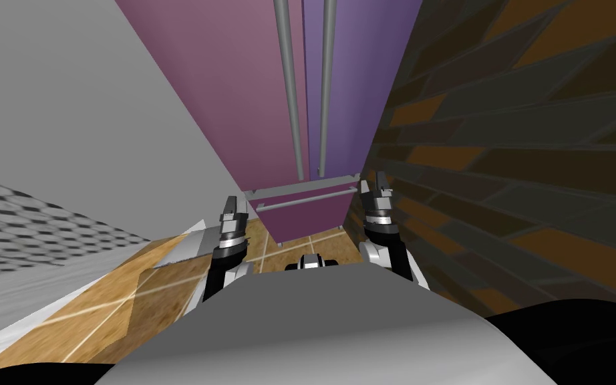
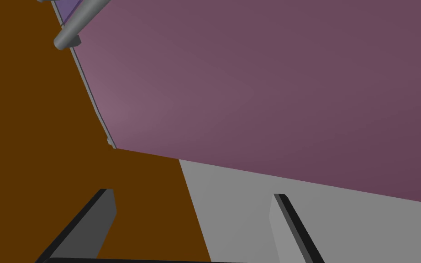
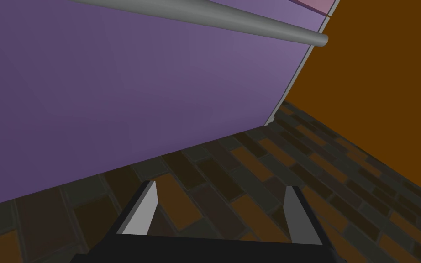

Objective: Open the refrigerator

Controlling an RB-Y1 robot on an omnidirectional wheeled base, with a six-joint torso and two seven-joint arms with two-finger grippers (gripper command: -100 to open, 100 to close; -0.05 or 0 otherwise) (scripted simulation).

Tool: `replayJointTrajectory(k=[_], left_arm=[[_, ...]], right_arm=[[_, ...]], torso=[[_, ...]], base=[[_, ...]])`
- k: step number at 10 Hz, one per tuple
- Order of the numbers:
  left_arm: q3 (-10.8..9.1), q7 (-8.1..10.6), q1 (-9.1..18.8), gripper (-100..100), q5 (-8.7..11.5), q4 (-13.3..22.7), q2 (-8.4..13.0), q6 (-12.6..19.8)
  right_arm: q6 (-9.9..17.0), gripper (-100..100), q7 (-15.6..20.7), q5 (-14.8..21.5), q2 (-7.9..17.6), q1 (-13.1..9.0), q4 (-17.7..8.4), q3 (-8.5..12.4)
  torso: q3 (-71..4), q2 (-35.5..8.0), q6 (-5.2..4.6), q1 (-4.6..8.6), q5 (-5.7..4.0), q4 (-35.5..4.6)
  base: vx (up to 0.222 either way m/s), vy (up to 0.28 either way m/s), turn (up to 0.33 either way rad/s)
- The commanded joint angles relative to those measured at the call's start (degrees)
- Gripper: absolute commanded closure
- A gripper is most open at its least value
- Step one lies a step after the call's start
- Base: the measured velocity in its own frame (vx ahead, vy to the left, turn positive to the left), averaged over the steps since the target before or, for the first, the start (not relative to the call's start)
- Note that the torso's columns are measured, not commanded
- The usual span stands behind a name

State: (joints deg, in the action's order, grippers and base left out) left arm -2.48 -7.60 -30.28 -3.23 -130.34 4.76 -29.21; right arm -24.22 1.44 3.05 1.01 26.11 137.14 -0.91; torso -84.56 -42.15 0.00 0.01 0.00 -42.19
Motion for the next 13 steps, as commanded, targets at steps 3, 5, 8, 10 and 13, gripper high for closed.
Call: replayJointTrajectory(k=[3, 5, 8, 10, 13], left_arm=[[-0.39, -0.59, 1.8, -100, -0.4, 6.4, 2.8, -3.1], [-0.62, -0.86, 2.7, -100, -0.6, 9.7, 3.6, -4.8], [-0.98, -1.31, 4.2, -100, -0.9, 14.8, 4.5, -7.5], [-1.11, -1.47, 4.7, -100, -1.0, 17.0, 4.8, -8.4], [-1.52, -1.97, 6.3, -100, -1.4, 22.6, 5.3, -11.5]], right_arm=[[0.0, 0, 0.0, 0.0, 0.0, 0.0, 0.0, 0.0], [0.0, 0, 0.0, 0.0, 0.0, 0.0, 0.0, 0.0], [0.0, 0, 0.0, 0.0, 0.0, 0.0, 0.0, 0.0], [0.0, 0, 0.0, 0.0, 0.0, 0.0, 0.0, 0.0], [0.0, 0, 0.0, 0.0, 0.0, 0.0, 0.0, 0.0]], torso=[[0.0, -0.1, 0.0, 0.0, 0.0, -0.1], [0.0, -0.1, 0.0, -0.01, 0.0, -0.1], [0.0, -0.1, 0.0, 0.0, 0.0, -0.1], [0.0, -0.1, 0.0, -0.04, 0.01, -0.1], [0.0, -0.1, 0.0, -0.01, 0.0, -0.1]], base=[[0.047, -0.019, 0.016], [0.053, -0.022, 0.015], [0.051, -0.027, 0.019], [0.047, -0.016, 0.012], [0.047, -0.015, 0.017]])
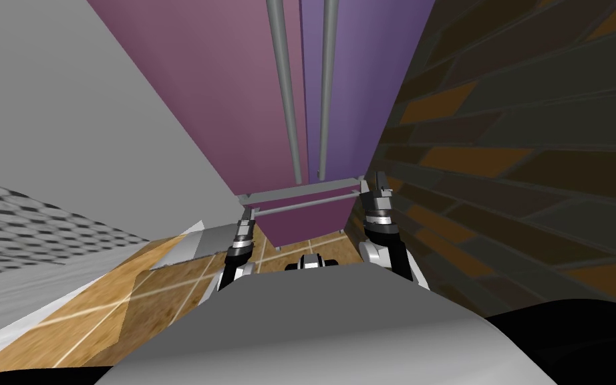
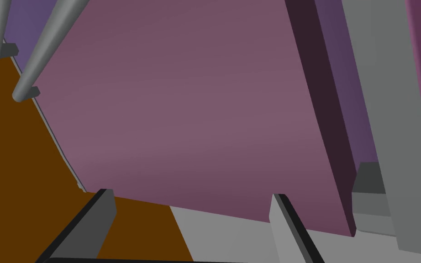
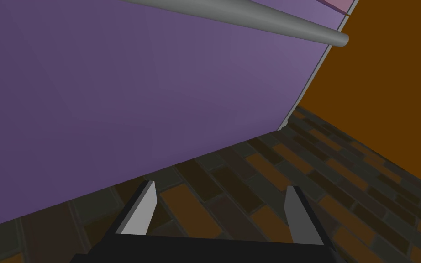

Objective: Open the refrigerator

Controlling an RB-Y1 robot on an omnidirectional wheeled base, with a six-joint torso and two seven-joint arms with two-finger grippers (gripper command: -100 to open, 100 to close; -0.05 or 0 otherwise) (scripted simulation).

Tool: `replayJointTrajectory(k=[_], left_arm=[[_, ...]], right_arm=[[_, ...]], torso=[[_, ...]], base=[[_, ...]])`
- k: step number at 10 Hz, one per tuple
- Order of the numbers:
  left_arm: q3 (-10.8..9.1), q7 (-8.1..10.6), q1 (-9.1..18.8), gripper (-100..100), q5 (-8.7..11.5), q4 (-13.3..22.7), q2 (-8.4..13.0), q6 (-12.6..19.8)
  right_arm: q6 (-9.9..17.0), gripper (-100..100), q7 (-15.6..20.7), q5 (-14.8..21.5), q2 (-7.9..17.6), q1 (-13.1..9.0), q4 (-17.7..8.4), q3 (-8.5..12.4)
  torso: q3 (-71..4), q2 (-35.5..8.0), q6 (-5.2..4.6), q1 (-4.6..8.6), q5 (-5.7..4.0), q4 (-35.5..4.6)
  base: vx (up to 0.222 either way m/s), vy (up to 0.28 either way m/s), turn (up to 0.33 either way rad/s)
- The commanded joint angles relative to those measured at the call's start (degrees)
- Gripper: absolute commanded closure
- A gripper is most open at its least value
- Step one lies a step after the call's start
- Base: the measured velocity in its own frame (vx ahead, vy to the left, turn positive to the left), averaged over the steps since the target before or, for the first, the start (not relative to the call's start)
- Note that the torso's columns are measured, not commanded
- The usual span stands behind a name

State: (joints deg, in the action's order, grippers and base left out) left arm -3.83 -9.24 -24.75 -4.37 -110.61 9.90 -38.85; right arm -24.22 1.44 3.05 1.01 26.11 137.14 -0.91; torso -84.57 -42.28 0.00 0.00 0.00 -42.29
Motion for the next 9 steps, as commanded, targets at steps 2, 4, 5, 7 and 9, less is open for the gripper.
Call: replayJointTrajectory(k=[2, 4, 5, 7, 9], left_arm=[[-0.31, -0.5, 1.3, -100, -0.3, 5.4, 0.3, -2.9], [-0.61, -0.86, 2.5, -100, -0.6, 9.0, 0.4, -5.1], [-0.61, -0.86, 2.5, -100, -0.6, 9.8, 0.4, -5.1], [-0.91, -1.24, 3.6, -100, -0.8, 13.9, 0.5, -7.4], [-1.06, -1.43, 4.2, -100, -1.0, 16.4, 0.5, -8.5]], right_arm=[[0.0, 0, 0.0, 0.0, 0.0, 0.0, 0.0, 0.0], [0.0, 0, 0.0, 0.0, 0.0, 0.0, 0.0, 0.0], [0.0, 0, 0.0, 0.0, 0.0, 0.0, 0.0, 0.0], [0.0, 0, 0.0, 0.0, 0.0, 0.0, 0.0, 0.0], [0.0, 0, 0.0, 0.0, 0.0, 0.0, 0.0, 0.0]], torso=[[0.0, 0.0, 0.0, 0.02, -0.01, 0.0], [0.0, 0.0, 0.0, 0.0, 0.0, 0.0], [0.0, 0.1, 0.0, 0.03, -0.01, 0.0], [0.0, -0.1, 0.0, -0.04, 0.01, 0.0], [0.0, 0.1, 0.0, 0.01, 0.0, 0.0]], base=[[0.041, -0.021, 0.012], [0.057, -0.029, 0.023], [0.048, -0.02, 0.008], [0.04, -0.016, 0.018], [0.063, -0.022, 0.017]])
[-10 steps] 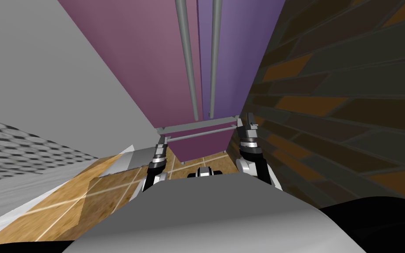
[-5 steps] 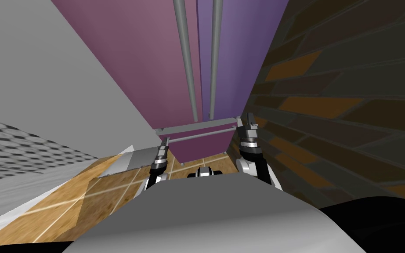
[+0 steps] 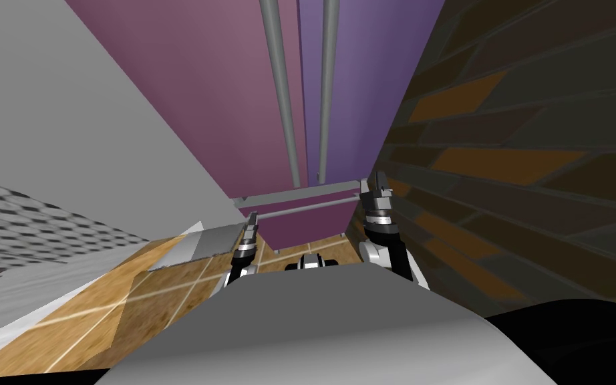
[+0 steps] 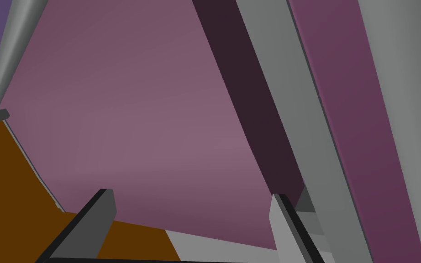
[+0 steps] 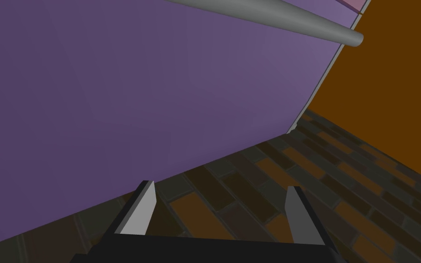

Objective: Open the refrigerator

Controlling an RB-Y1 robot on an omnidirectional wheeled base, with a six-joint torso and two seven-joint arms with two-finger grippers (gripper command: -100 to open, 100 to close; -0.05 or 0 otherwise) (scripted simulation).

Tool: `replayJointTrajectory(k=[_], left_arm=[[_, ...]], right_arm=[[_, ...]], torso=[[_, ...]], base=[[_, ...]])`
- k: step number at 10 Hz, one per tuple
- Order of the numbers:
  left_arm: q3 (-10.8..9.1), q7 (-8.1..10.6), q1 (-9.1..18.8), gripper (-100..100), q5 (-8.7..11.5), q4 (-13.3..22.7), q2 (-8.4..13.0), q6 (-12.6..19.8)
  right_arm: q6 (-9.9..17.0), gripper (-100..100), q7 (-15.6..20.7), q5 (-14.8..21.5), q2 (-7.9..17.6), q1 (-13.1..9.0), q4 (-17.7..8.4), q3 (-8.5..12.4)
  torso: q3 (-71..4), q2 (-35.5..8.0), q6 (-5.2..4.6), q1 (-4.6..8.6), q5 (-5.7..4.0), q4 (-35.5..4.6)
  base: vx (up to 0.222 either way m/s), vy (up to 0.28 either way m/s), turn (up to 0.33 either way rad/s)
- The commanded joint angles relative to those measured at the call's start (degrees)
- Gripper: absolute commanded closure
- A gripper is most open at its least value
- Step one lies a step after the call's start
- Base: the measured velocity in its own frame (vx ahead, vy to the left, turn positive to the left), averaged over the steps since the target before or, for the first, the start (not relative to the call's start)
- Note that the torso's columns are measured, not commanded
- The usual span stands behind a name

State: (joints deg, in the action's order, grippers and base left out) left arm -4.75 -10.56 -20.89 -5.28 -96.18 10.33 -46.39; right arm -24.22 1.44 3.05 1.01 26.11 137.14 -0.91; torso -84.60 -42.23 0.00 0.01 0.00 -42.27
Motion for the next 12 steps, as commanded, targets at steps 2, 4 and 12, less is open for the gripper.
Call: replayJointTrajectory(k=[2, 4, 12], left_arm=[[-0.44, -0.48, 1.5, -100, -0.3, 5.9, 0.1, -3.2], [-0.59, -0.66, 2.1, -100, -0.4, 8.5, 0.2, -4.3], [-1.28, -1.51, 4.8, -100, -1.0, 18.8, -0.3, -9.5]], right_arm=[[0.0, 0, 0.0, 0.0, 0.0, 0.0, 0.0, 0.0], [0.0, 0, 0.0, 0.0, 0.0, 0.0, 0.0, 0.0], [0.0, 0, 0.0, 0.0, 0.0, 0.0, 0.0, 0.0]], torso=[[0.1, -0.1, 0.0, 0.01, 0.0, 0.0], [0.1, -0.1, 0.0, -0.03, 0.01, 0.0], [-0.1, 0.3, -0.14, -0.12, 0.16, 0.2]], base=[[0.047, -0.024, 0.018], [0.038, -0.019, 0.011], [0.04, -0.019, 0.018]])
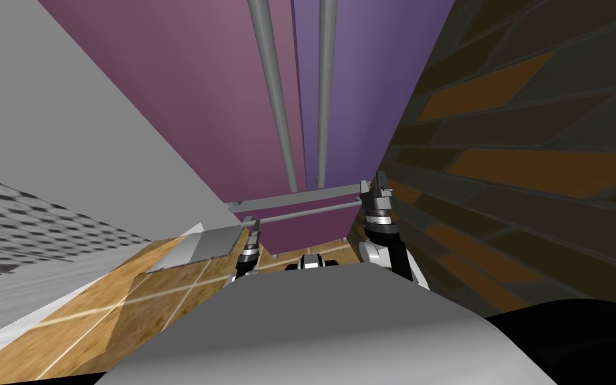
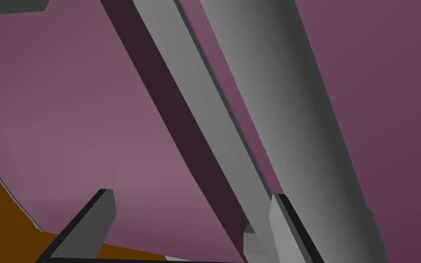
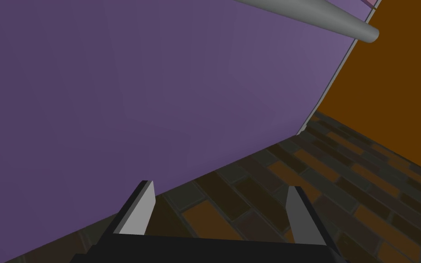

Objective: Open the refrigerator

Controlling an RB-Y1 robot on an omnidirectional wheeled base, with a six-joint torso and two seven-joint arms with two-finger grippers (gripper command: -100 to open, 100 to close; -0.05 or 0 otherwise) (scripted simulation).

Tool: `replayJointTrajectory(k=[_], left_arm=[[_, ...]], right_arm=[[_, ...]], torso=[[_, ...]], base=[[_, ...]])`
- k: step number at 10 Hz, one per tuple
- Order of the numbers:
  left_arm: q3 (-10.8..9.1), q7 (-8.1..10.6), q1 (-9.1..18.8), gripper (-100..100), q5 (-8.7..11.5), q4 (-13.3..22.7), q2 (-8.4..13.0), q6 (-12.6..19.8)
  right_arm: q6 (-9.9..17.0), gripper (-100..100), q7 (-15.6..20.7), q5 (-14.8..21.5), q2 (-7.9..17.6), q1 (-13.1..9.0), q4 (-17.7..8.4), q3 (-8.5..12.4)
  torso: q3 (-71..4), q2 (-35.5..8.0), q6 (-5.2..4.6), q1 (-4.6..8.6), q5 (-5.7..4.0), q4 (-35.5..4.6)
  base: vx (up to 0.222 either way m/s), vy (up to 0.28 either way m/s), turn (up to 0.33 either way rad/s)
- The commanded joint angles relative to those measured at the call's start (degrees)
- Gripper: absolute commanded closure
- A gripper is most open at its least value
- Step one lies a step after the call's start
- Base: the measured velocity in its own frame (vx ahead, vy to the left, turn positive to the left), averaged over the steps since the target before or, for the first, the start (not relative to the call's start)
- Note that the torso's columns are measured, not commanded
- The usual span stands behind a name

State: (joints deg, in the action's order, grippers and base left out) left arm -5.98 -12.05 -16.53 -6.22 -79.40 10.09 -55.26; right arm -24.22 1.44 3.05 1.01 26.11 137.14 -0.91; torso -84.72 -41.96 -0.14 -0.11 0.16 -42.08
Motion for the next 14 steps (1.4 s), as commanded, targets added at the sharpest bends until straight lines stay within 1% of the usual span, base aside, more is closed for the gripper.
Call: replayJointTrajectory(k=[1, 2, 3, 4, 5, 7, 8, 9, 10, 11, 12, 14], left_arm=[[-0.18, -0.18, 1.0, -100, -0.2, 3.7, -0.3, -1.6], [-0.31, -0.34, 1.5, -100, -0.3, 5.3, -0.8, -2.5], [-0.31, -0.34, 1.5, -100, -0.3, 5.7, -0.8, -2.5], [-0.43, -0.49, 1.9, -100, -0.4, 7.5, -1.4, -3.4], [-0.43, -0.49, 1.9, -100, -0.4, 7.5, -1.4, -3.4], [-0.66, -0.77, 2.8, -100, -0.6, 10.6, -2.9, -5.1], [-0.66, -0.77, 2.8, -100, -0.6, 10.8, -2.9, -5.1], [-0.76, -0.89, 3.2, -100, -0.7, 12.3, -3.9, -5.9], [-0.76, -0.89, 3.2, -100, -0.7, 12.3, -3.9, -5.9], [-0.85, -1.01, 3.6, -100, -0.7, 13.7, -5.1, -6.6], [-0.93, -1.11, 3.9, -100, -0.8, 14.9, -6.4, -7.2], [-1.05, -1.25, 4.4, -100, -0.9, 16.7, -9.5, -8.1]], right_arm=[[0.0, 0, 0.0, 0.0, 0.0, 0.0, 0.0, 0.0], [0.0, 0, 0.0, 0.0, 0.0, 0.0, 0.0, 0.0], [0.0, 0, 0.0, 0.0, 0.0, 0.0, 0.0, 0.0], [0.0, 0, 0.0, 0.0, 0.0, 0.0, 0.0, 0.0], [0.0, 0, 0.0, 0.0, 0.0, 0.0, 0.0, 0.0], [0.0, 0, 0.0, 0.0, 0.0, 0.0, 0.0, 0.0], [0.0, 0, 0.0, 0.0, 0.0, 0.0, 0.0, 0.0], [0.0, 0, 0.0, 0.0, 0.0, 0.0, 0.0, 0.0], [0.0, 0, 0.0, 0.0, 0.0, 0.0, 0.0, 0.0], [0.0, 0, 0.0, 0.0, 0.0, 0.0, 0.0, 0.0], [0.0, 0, 0.0, 0.0, 0.0, 0.0, 0.0, 0.0], [0.0, 0, 0.0, 0.0, 0.0, 0.0, 0.0, 0.0]], torso=[[-0.1, 0.1, -0.04, -0.02, 0.04, 0.1], [-0.1, 0.3, -0.12, -0.08, 0.12, 0.2], [-0.3, 0.5, -0.15, -0.11, 0.19, 0.3], [-0.3, 0.6, -0.21, -0.15, 0.25, 0.4], [-0.4, 0.7, -0.26, -0.17, 0.33, 0.5], [-0.5, 1.0, -0.47, -0.17, 0.45, 0.6], [-0.5, 1.1, -0.49, -0.13, 0.46, 0.7], [-0.5, 1.1, -0.53, -0.07, 0.45, 0.6], [-0.5, 1.1, -0.62, -0.04, 0.48, 0.7], [-0.6, 1.1, -0.64, 0.0, 0.48, 0.7], [-0.5, 1.0, -0.55, 0.1, 0.28, 0.5], [-0.1, 0.1, 0.04, 0.17, -0.13, -0.1]], base=[[0.022, -0.012, 0.023], [0.036, -0.021, 0.019], [0.03, -0.014, 0.013], [0.031, -0.013, 0.02], [0.026, -0.013, 0.018], [0.026, -0.006, 0.028], [0.028, -0.008, 0.013], [0.03, 0.002, 0.018], [0.023, -0.003, 0.015], [0.012, -0.021, -0.023], [0.038, -0.044, -0.062], [0.062, -0.031, 0.002]])
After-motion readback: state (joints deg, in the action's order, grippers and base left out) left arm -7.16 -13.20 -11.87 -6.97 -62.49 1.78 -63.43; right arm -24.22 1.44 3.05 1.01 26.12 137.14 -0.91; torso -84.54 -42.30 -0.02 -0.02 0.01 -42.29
